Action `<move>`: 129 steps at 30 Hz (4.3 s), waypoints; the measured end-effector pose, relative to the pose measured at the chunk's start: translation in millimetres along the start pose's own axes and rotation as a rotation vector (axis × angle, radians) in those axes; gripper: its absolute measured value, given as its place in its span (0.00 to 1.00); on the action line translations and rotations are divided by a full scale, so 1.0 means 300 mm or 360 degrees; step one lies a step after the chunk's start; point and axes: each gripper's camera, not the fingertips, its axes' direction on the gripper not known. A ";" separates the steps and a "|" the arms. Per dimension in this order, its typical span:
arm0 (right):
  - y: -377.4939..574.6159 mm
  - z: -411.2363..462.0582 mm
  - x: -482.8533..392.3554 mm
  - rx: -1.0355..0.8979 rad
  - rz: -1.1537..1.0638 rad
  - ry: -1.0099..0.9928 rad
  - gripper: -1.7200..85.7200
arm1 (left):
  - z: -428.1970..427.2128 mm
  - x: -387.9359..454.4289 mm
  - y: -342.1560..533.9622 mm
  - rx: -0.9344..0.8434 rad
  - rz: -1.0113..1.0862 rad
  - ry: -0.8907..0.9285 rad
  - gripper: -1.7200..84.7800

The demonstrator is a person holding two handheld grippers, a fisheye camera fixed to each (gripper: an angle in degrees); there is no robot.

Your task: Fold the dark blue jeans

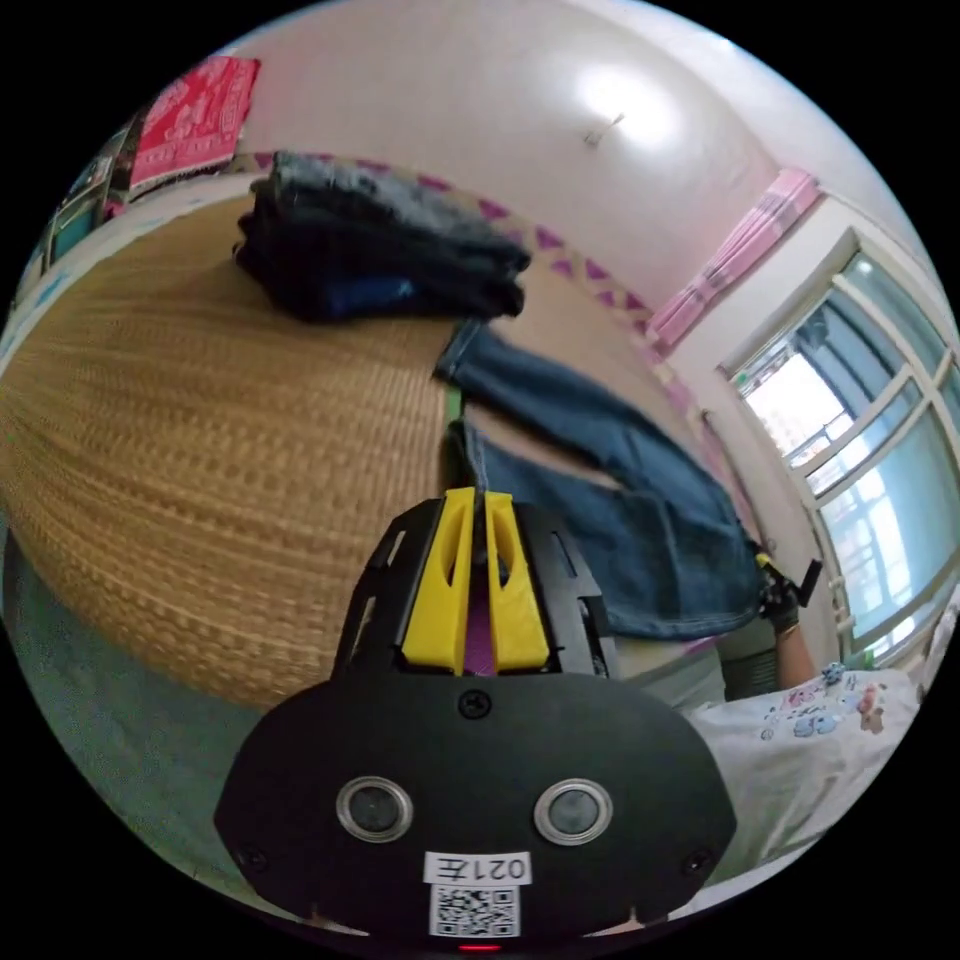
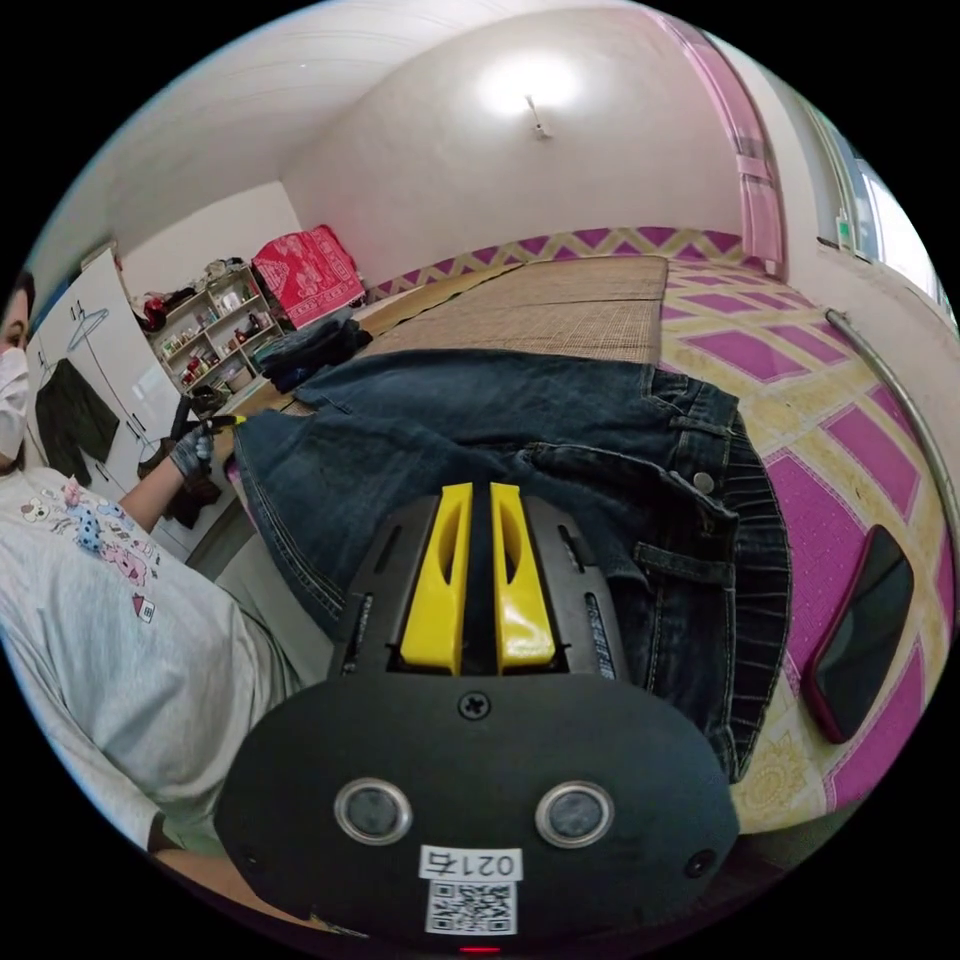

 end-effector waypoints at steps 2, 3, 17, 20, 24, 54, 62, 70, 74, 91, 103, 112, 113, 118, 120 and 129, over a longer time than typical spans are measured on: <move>0.007 -0.004 -0.027 -0.0013 -0.0022 0.0020 0.06 | -0.070 0.013 -0.005 0.0105 0.0051 -0.0004 0.01; 0.011 0.002 -0.044 -0.0033 -0.0040 0.0027 0.06 | -0.071 0.006 -0.003 0.0098 0.0047 -0.0019 0.01; 0.082 0.009 -0.009 -0.0220 0.0193 0.0469 0.08 | -0.073 -0.156 0.187 -0.0051 -0.0108 -0.0044 0.01; 0.136 -0.056 0.056 -0.0179 0.0367 0.0423 0.08 | -0.175 -0.172 0.259 0.0134 -0.0192 -0.0143 0.01; 0.212 -0.207 0.089 -0.0026 0.0561 0.0458 0.03 | -0.250 -0.125 0.340 0.0176 -0.0176 -0.0027 0.01; 0.626 -0.369 0.412 0.0583 0.1597 -0.0364 0.15 | -0.118 -0.090 0.498 0.0094 -0.0660 0.0374 0.12; 0.603 -0.321 0.397 0.0509 0.1543 -0.0351 0.12 | -0.057 -0.135 0.434 0.0182 -0.0736 0.0432 0.12; 0.598 -0.280 0.413 0.0418 0.1563 -0.0390 0.08 | 0.048 -0.138 0.322 0.0077 -0.0692 0.0358 0.08; 0.572 -0.308 0.407 0.0467 0.1510 -0.0440 0.04 | 0.077 -0.124 0.287 0.0018 -0.0614 0.0312 0.02; -0.324 0.136 0.819 0.0201 0.1336 -0.0416 0.07 | 0.692 0.023 -0.566 -0.0165 -0.0342 0.0244 0.01; -0.388 0.315 0.336 -0.0146 0.0416 -0.0352 0.09 | 0.859 -0.056 -0.391 -0.0179 -0.0178 0.0147 0.01; -0.303 0.707 -0.277 -0.0562 -0.0361 -0.0170 0.08 | 1.115 0.038 -0.288 -0.0438 0.0064 -0.0018 0.01; -0.285 0.706 -0.296 -0.0589 -0.0384 -0.0157 0.07 | 1.124 0.012 -0.287 -0.0438 0.0001 0.0005 0.01; -0.230 0.706 -0.326 -0.0642 -0.0331 -0.0181 0.05 | 1.100 -0.075 -0.263 -0.0251 -0.0135 -0.0029 0.01; -0.209 0.696 -0.305 -0.0561 -0.0235 -0.0233 0.04 | 1.066 -0.127 -0.242 -0.0078 -0.0274 0.0056 0.01; -0.139 0.680 -0.248 -0.0430 -0.0078 -0.0332 0.04 | 1.196 -0.255 -0.188 0.0016 -0.0743 0.0161 0.14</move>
